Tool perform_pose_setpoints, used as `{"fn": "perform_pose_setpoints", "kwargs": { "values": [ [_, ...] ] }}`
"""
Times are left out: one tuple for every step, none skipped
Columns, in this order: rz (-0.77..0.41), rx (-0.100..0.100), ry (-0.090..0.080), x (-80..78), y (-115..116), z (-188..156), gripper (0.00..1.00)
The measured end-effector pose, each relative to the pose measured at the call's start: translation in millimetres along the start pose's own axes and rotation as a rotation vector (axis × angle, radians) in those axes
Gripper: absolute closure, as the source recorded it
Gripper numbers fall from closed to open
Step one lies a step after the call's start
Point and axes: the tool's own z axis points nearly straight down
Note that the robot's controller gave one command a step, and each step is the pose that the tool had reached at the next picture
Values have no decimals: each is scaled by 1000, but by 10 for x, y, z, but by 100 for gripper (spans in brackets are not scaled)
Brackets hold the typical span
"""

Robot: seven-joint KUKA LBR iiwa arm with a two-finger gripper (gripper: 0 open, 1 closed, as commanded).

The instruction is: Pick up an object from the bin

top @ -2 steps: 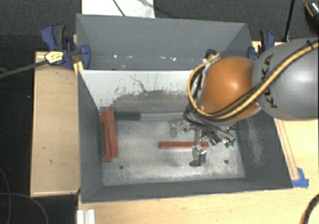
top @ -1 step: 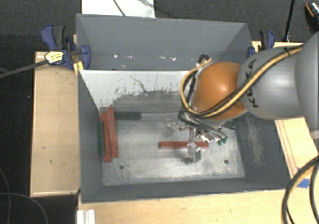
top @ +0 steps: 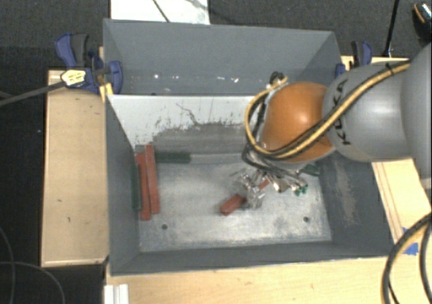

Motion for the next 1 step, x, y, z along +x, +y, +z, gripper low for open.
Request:
{"fn": "perform_pose_setpoints", "kwargs": {
  "values": [
    [-58, 3, -8, -8, 426, -1587, 100]
  ]
}}
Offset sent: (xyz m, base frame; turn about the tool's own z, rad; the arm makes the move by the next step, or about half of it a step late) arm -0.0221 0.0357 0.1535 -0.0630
